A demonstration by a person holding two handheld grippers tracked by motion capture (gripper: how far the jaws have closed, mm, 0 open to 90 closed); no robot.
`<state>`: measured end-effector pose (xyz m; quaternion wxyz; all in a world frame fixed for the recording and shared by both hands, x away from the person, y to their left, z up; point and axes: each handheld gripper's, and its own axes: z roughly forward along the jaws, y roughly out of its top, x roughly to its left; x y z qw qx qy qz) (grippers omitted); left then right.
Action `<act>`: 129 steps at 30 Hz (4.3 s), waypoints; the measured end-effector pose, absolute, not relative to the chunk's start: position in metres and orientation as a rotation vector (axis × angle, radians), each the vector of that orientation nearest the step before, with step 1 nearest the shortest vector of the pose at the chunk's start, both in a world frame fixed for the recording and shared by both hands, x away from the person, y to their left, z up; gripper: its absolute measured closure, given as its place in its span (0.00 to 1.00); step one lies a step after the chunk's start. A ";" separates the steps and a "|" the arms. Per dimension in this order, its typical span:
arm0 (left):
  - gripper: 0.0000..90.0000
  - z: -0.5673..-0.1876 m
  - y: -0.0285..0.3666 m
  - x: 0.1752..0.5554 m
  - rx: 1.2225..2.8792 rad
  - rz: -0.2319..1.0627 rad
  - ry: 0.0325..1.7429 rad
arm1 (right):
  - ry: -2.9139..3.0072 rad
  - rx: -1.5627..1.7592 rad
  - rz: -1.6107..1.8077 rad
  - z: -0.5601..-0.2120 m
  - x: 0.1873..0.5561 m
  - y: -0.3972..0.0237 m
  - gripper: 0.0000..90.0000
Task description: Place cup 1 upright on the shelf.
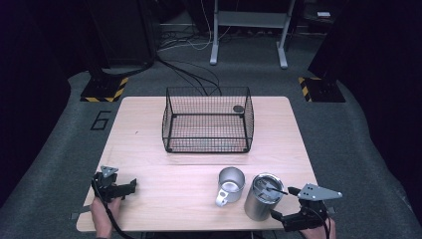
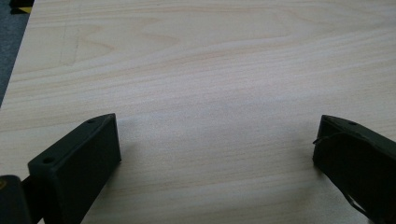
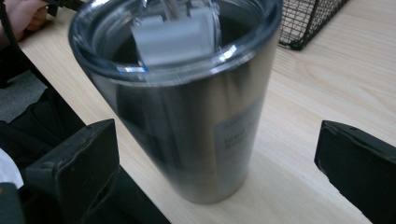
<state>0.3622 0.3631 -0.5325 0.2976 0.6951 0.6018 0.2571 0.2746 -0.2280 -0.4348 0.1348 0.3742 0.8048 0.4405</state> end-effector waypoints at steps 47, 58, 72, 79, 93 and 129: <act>0.01 -0.533 0.363 0.362 1.846 0.683 1.594 | 2.143 0.894 1.378 -0.438 0.283 -0.188 0.04; 0.01 -0.532 0.363 0.362 1.857 0.685 1.587 | 2.092 0.887 1.382 -0.423 0.283 -0.194 0.04; 0.01 -0.532 0.363 0.362 1.859 0.686 1.582 | 2.040 0.901 1.361 -0.408 0.290 -0.201 0.04; 0.00 -0.532 0.362 0.363 1.860 0.678 1.581 | 2.018 0.917 1.347 -0.402 0.300 -0.203 0.04; 0.00 -0.532 0.361 0.363 1.861 0.681 1.580 | 1.998 0.931 1.326 -0.390 0.318 -0.202 0.04; 0.01 -0.532 0.361 0.363 1.862 0.679 1.581 | 2.001 0.832 1.334 -0.350 0.369 -0.181 0.04</act>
